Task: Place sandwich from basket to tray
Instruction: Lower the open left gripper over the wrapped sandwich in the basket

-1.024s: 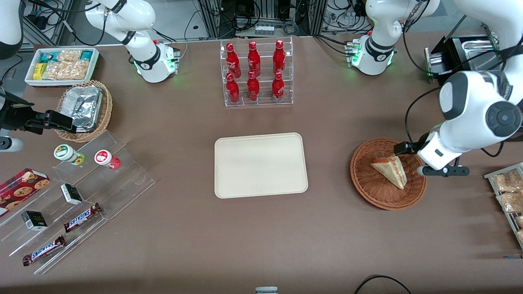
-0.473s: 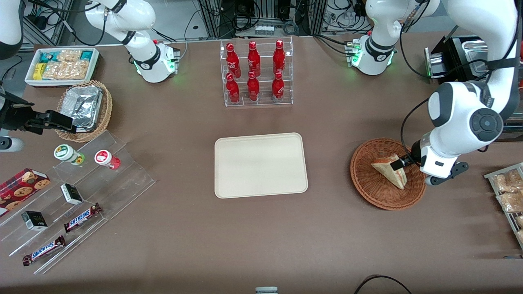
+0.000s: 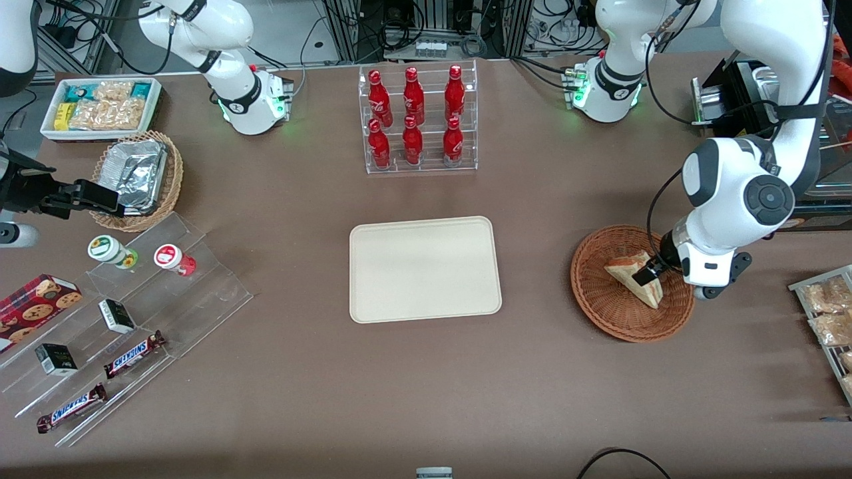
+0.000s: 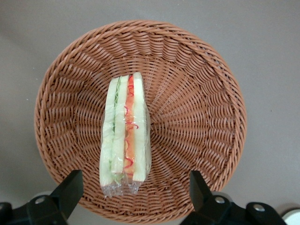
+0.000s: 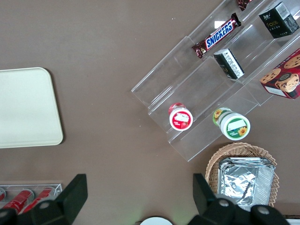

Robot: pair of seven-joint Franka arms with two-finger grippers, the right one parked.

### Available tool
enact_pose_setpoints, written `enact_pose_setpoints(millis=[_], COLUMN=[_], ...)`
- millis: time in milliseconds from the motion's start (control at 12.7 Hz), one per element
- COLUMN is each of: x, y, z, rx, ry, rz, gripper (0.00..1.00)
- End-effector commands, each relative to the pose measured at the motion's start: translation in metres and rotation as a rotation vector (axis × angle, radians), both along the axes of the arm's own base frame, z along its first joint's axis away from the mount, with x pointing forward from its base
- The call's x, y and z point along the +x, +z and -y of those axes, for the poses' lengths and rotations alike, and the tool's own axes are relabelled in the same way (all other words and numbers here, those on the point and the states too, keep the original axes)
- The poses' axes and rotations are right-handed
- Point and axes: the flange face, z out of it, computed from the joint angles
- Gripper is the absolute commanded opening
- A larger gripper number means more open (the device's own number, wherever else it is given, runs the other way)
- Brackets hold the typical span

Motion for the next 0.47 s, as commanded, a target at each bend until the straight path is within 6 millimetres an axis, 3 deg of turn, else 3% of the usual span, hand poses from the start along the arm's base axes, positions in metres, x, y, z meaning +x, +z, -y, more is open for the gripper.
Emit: enact_pose_setpoints(millis=[0,394], x=[-0.014,-0.017], y=[-0.012,-0.031], z=[0.0,-0.003], rx=[-0.002,-0.002], ry=[0.031,0.034], rz=[0.032,0.009], gripper=[1.0,1.0])
